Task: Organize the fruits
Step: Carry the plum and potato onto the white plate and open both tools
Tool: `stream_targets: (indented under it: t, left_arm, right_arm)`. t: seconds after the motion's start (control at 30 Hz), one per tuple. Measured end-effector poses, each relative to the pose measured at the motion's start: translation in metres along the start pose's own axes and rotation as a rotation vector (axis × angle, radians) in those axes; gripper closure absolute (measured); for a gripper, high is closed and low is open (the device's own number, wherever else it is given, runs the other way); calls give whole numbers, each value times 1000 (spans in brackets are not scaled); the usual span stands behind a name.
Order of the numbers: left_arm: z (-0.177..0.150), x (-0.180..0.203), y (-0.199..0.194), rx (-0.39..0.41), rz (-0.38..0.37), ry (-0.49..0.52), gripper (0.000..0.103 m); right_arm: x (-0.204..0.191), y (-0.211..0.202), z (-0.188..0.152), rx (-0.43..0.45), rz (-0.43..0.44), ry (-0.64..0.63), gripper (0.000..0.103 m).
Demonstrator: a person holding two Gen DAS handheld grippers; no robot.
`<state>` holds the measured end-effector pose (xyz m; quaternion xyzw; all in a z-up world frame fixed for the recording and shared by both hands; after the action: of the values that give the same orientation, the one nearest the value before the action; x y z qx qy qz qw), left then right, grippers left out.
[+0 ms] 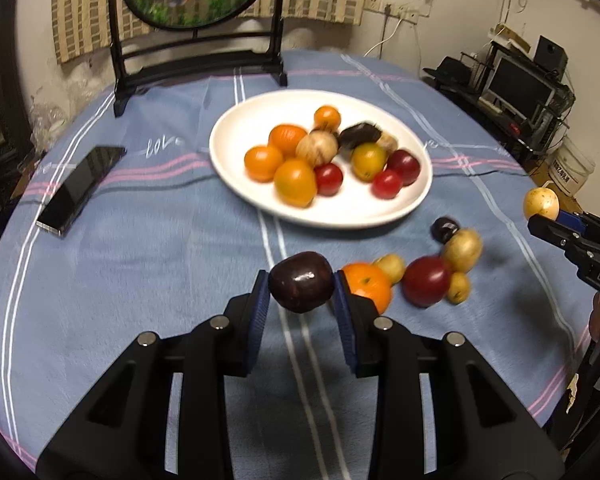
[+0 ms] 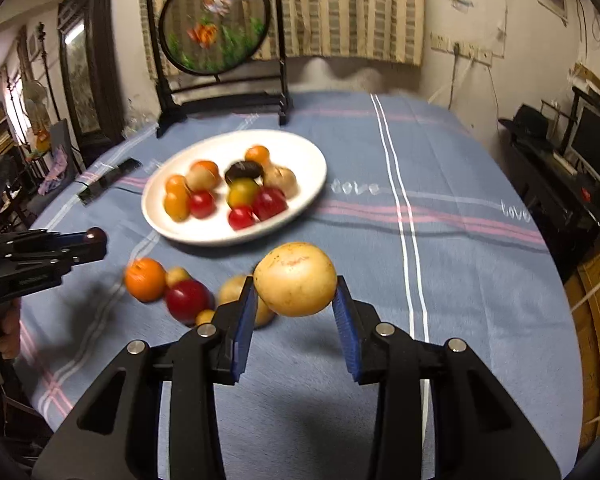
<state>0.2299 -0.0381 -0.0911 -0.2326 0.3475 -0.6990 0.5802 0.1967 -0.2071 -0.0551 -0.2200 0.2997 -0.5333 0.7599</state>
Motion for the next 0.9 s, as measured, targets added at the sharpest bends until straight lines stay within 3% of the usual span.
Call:
stream_targets:
  t: [0.33,0.43,0.57,0.9]
  left_arm:
    - [60,16,4,48,-23,16,70]
    - [75,18,22,24,-24,1,70]
    - [89,14,49,8,42,8,70]
    - [102,11,95,-54,11,-40,69]
  right_arm:
    - [-23,29,54,44,86,-7,65]
    - [-35,50,62,18,121,-27,65]
    - [-48,79,68,-24,154,-47,65]
    - [-52,138,61,-146,148,-72,64]
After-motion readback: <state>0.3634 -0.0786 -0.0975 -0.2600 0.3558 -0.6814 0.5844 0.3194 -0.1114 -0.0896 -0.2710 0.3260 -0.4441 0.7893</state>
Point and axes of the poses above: each gripper's, at about its wrist camera, not at the fingertips, and y roughly the way its jaws point, x to its right, z to its top, the point moved 10 cm from there along y, roughly the way its jaws point, and after that the axes turned 13 degrees about z, right-handed, at the moved point
